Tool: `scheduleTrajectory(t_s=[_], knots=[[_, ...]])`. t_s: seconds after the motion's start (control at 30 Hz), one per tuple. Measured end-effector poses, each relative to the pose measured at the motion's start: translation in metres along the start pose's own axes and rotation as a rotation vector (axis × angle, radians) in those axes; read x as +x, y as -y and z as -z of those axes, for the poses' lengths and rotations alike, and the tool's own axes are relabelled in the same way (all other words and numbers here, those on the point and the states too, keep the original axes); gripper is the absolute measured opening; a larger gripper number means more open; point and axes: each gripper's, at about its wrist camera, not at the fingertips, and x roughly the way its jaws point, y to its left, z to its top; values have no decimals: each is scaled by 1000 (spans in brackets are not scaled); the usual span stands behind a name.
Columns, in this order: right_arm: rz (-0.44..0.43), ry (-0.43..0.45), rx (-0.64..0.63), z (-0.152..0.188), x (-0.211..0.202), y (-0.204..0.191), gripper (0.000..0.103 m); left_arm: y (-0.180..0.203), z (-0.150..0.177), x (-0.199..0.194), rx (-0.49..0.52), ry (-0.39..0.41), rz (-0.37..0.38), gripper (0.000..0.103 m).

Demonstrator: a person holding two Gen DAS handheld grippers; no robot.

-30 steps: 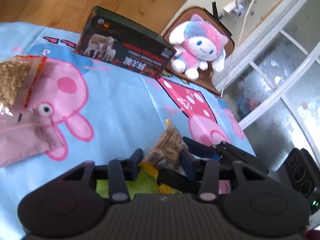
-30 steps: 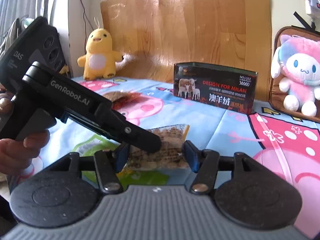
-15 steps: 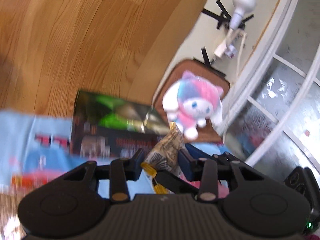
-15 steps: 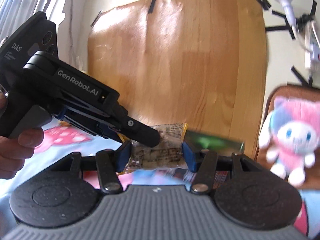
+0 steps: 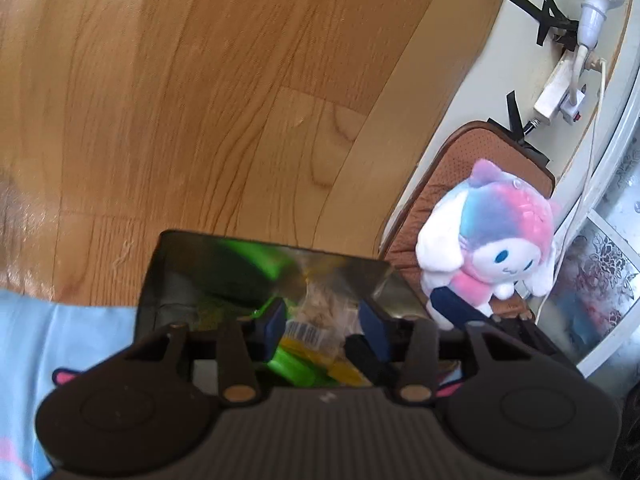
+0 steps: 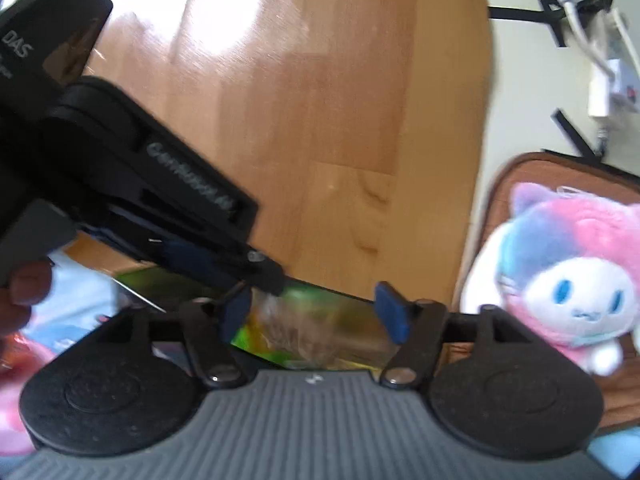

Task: Organize snacks
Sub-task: 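Carry the peanut packet into the black box and release, then grasp the barcoded peanut packet with the left gripper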

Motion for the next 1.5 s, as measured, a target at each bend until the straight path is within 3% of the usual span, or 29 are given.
scheduleTrajectory(t_s=[0.13, 0.2, 0.3, 0.43, 0.53, 0.63, 0.7, 0.73, 0.8, 0.87, 0.9, 0.93, 0.97, 1.13, 1.3, 1.5], knots=[[-59, 21, 30, -7, -30, -4, 73, -8, 10, -45, 18, 46, -6, 45], [-128, 1, 79, -8, -47, -11, 73, -19, 20, -80, 28, 77, -21, 46], [-332, -129, 152, -5, -58, -30, 73, -40, 42, -125, 22, 89, -98, 46], [-554, -309, 187, -6, -56, -69, 73, -75, 74, -164, -71, 74, -202, 51], [-646, -449, 294, -7, -43, -93, 73, -101, 99, -180, -161, 59, -242, 54], [-649, -541, 392, -8, -30, -110, 69, -123, 119, -189, -229, 50, -273, 58], [-636, -567, 423, -5, -29, -116, 49, -135, 129, -193, -264, 47, -300, 73], [-625, -577, 430, -3, -29, -119, 45, -140, 134, -192, -283, 47, -305, 76], [-624, -593, 445, 0, -33, -126, 25, -150, 141, -189, -325, 30, -244, 78], [-634, -596, 470, 1, -34, -128, 20, -149, 146, -189, -308, 52, -225, 85], [-629, -600, 485, 2, -34, -128, 19, -146, 146, -188, -295, 59, -247, 81], [-627, -605, 498, 3, -28, -128, 18, -143, 147, -187, -277, 56, -261, 62], [-629, -600, 514, 2, -30, -126, 10, -141, 146, -186, -272, 41, -265, 55], [-634, -455, 574, -18, -66, -99, 7, -129, 143, -210, -322, 124, -150, 38], [-610, -370, 654, -20, -91, -71, 6, -97, 127, -214, -249, 176, -114, 35], [-531, -368, 707, -5, -95, -40, 6, -69, 118, -174, -209, 109, -100, 35]])
